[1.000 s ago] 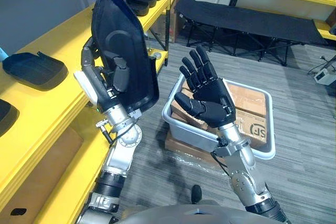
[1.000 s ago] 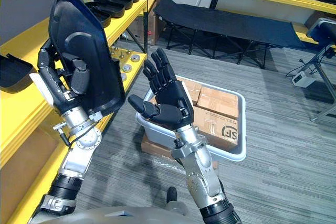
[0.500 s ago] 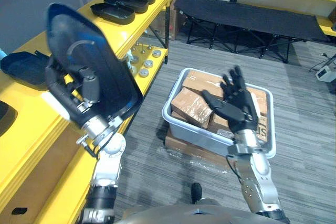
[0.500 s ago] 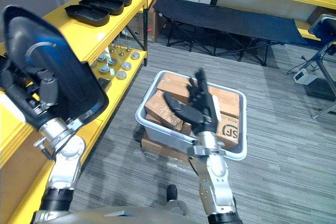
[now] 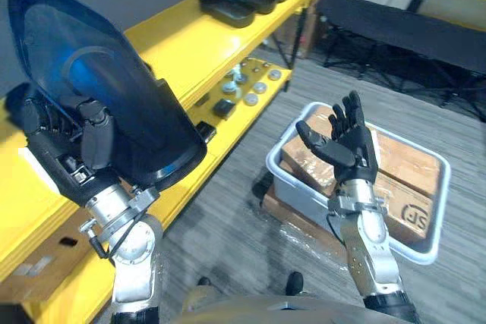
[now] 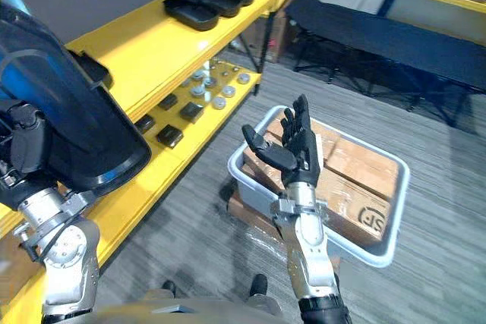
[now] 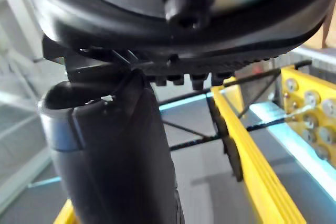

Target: Walk over and take three plastic housings, then place them on the shelf

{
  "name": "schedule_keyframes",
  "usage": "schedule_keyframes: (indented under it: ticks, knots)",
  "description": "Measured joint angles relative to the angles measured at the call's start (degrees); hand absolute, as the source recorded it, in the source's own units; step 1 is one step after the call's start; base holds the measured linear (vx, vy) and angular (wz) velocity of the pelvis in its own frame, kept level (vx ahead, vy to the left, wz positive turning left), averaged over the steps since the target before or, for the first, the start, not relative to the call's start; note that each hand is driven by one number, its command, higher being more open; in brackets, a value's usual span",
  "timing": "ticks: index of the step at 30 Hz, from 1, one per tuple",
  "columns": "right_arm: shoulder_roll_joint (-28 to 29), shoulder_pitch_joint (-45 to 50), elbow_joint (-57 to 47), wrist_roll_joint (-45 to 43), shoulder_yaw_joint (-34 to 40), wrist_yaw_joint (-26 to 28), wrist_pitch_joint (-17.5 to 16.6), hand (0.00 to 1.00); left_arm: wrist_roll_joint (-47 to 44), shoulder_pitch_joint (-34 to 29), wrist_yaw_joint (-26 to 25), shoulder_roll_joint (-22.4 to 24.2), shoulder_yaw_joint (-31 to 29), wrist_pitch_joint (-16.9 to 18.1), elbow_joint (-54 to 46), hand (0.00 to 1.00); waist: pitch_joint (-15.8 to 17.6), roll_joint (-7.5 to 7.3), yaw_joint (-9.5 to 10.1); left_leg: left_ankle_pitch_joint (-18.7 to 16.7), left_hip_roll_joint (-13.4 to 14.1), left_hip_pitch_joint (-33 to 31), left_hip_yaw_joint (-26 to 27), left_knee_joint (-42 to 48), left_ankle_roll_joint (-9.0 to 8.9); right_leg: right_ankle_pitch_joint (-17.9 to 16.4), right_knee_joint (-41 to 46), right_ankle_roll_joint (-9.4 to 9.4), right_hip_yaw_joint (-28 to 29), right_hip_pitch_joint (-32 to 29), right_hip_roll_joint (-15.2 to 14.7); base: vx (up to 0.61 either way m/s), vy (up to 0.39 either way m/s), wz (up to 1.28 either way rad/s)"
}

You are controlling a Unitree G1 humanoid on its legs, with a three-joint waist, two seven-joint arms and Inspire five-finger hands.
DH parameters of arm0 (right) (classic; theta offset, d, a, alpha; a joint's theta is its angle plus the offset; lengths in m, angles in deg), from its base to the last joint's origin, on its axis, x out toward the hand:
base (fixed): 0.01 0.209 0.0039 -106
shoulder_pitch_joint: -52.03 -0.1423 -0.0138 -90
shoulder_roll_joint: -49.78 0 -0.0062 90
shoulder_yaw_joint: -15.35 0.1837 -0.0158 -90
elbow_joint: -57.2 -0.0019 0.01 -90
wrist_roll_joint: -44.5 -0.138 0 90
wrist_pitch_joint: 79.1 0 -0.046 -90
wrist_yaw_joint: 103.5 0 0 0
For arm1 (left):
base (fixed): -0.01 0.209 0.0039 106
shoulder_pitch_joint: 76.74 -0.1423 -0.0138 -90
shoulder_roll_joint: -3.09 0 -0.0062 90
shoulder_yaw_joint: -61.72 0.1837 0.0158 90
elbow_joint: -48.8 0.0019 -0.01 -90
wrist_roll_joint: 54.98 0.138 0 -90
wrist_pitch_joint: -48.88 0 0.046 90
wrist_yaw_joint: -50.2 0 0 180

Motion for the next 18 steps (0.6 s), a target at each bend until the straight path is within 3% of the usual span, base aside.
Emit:
schedule_keyframes:
  ticks: [5,8,12,14,16,18]
  knots:
    - [-0.06,-3.35,2.27,0.2,-0.82,-2.11,0.0,1.0,-6.33,-3.35,4.58,0.53,-3.65,0.35,-0.02,0.0,0.32,-0.45,2.52,0.19,-0.3,-0.19,-2.2,0.01,-0.04,-0.37,0.29,0.14,-2.13,1.3,-0.13,0.01,0.004,0.25]
    - [-0.08,-3.51,2.28,-0.13,-1.35,-1.57,0.0,1.0,-7.73,-5.12,7.44,0.59,-5.26,0.4,-0.04,0.0,0.76,-0.79,2.82,0.19,-0.46,-0.11,-2.97,0.18,-0.01,-1.02,0.31,0.38,-2.87,2.01,-0.21,0.0,0.016,0.13]
    - [-0.28,-3.27,2.52,-0.32,-1.86,-0.29,0.02,1.0,-8.69,-6.8,11.25,0.87,-4.38,0.32,-0.04,0.0,2.37,0.3,2.1,-0.41,-0.92,-1.03,-3.92,2.33,0.83,-1.72,0.33,0.24,-5.75,4.57,-0.63,-0.03,0.022,0.38]
    - [-0.53,-2.85,2.53,-0.17,-1.7,-0.29,0.01,1.0,-8.65,-6.52,13.77,0.63,-2.84,0.32,-0.05,0.0,2.63,0.6,0.91,0.68,-0.31,-2.14,-0.38,2.38,2.89,-2.27,0.34,0.96,-9.62,6.15,-1.69,-0.02,0.022,1.02]
    - [-1.7,-2.47,2.76,0.73,-0.93,-0.56,0.01,1.0,-8.48,-6.52,16.57,0.49,-0.41,0.32,-0.05,0.0,2.64,0.98,1.28,3.78,-0.31,-1.97,2.65,-0.48,1.8,-2.89,1.05,2.08,-12.55,7.14,-3.3,0.01,0.061,0.88]
    - [-1.17,-2.43,2.89,2.25,-1.68,-0.29,0.01,1.0,-8.7,-6.39,17.16,-0.04,-0.15,0.27,-0.04,0.0,2.95,0.6,2.69,4.49,-1.51,-2.08,1.85,-1.73,2.34,-4.02,2.89,3.14,-12.82,6.54,-4.7,0.04,0.093,0.37]
